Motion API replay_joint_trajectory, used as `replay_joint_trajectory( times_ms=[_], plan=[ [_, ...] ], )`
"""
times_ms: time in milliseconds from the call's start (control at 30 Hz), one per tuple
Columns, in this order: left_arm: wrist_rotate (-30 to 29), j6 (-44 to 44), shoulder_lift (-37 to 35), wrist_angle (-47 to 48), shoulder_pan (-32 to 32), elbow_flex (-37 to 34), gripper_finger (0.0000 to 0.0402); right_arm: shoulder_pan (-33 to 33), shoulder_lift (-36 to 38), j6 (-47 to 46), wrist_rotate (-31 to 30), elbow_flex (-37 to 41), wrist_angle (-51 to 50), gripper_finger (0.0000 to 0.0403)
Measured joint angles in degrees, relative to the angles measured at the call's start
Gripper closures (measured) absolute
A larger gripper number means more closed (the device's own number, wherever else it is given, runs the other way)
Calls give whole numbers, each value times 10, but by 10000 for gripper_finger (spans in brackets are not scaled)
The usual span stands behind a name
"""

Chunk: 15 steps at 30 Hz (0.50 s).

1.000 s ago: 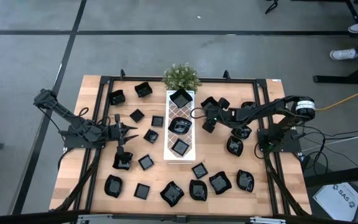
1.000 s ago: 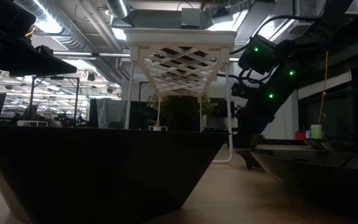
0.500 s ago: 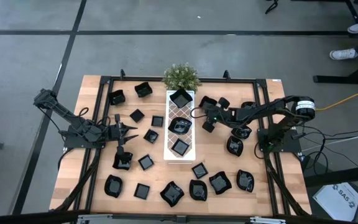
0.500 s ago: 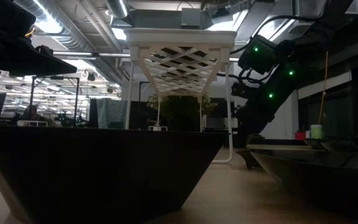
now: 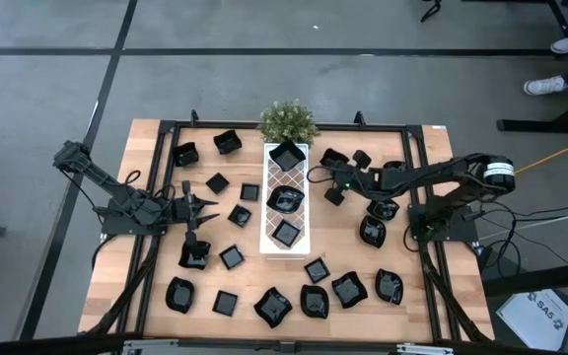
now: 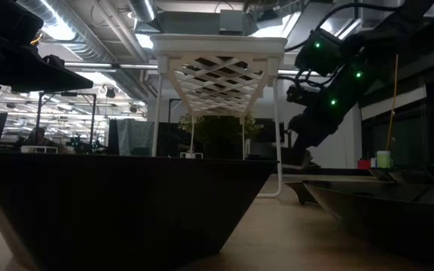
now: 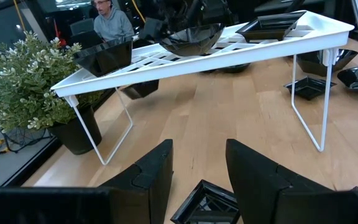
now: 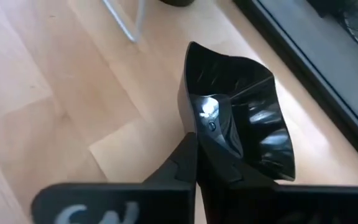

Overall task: Pick & Place Mini shaped plates
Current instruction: Stack the distorted square plate on top of the distorted square plate on the shelf

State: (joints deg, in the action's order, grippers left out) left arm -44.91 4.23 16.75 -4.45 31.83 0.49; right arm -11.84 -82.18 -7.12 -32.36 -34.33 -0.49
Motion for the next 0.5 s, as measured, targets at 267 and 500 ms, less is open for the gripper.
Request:
replay_joint_trajectory(
  times_ms=[267,500],
  plan=[
    [0,0,0,0,0,0,258,0,57,-2,-11,0,-31,398],
    [0,0,0,0,0,0,258,15,109,4,-67,0,-51,399]
  ],
)
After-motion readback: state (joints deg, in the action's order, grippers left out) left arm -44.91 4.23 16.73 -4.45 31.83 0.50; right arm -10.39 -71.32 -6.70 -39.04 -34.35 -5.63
